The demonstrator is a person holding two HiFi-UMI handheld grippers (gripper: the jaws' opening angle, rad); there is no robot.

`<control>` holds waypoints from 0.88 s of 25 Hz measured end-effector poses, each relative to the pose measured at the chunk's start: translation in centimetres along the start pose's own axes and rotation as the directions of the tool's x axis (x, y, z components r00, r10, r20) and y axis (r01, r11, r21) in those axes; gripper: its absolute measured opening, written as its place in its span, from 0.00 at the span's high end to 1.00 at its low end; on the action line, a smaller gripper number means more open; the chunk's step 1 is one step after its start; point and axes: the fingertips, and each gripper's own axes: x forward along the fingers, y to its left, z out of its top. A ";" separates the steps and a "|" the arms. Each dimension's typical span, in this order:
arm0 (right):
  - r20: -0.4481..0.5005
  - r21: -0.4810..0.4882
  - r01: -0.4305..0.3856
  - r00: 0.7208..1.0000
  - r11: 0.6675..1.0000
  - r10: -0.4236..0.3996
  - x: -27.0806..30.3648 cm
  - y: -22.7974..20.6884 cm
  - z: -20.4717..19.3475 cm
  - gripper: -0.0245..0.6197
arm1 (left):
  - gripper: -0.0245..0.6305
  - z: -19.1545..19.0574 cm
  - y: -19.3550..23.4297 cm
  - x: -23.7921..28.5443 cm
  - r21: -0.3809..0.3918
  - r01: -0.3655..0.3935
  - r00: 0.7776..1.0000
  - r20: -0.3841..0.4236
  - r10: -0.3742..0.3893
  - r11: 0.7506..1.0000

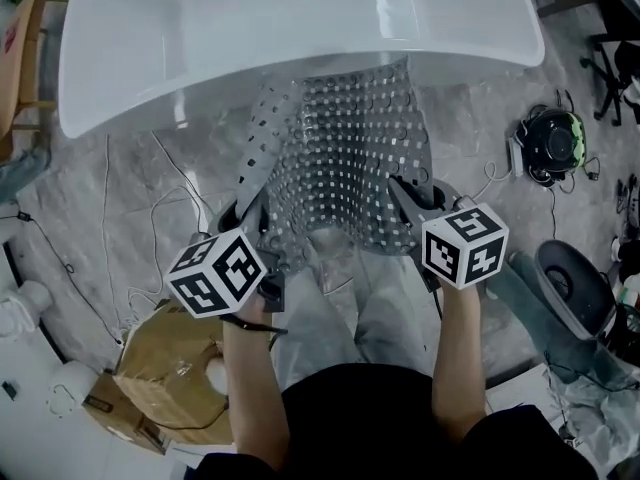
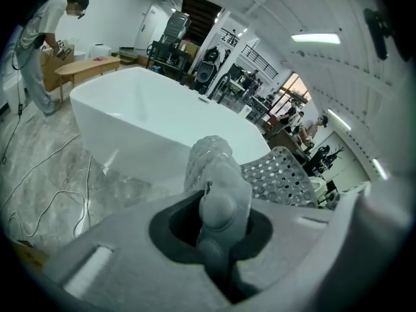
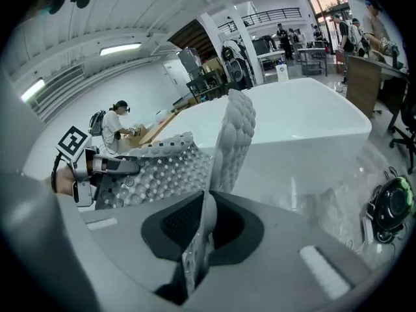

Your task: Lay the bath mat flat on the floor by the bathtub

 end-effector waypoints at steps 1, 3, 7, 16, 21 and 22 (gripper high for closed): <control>-0.007 0.000 0.002 1.000 1.000 -0.002 0.4 -0.6 -0.5 0.93 | 0.93 -0.6 0.1 0.8 0.003 0.002 1.000 -0.009 -0.002 1.000; -0.029 0.001 0.007 1.000 1.000 -0.007 1.5 -1.7 -1.5 0.93 | 0.93 -1.7 0.4 2.6 0.005 0.005 0.999 -0.032 -0.005 1.000; -0.087 -0.017 0.015 0.996 1.000 -0.017 3.7 -3.9 -3.3 0.93 | 0.93 -3.4 1.7 6.0 -0.019 0.014 0.998 -0.058 -0.015 1.000; -0.145 0.005 0.030 0.989 1.000 -0.029 9.9 -9.0 -7.0 0.92 | 0.93 -6.7 5.9 13.0 0.010 -0.027 0.993 -0.119 0.028 1.000; -0.169 0.033 0.018 0.986 0.999 -0.012 13.3 -10.9 -8.7 0.92 | 0.93 -8.4 8.4 16.4 0.003 -0.044 0.991 -0.129 0.044 0.999; -0.177 0.027 0.018 0.984 0.999 -0.013 14.0 -11.4 -9.1 0.92 | 0.93 -8.8 8.9 17.3 -0.012 -0.048 0.991 -0.127 0.046 0.999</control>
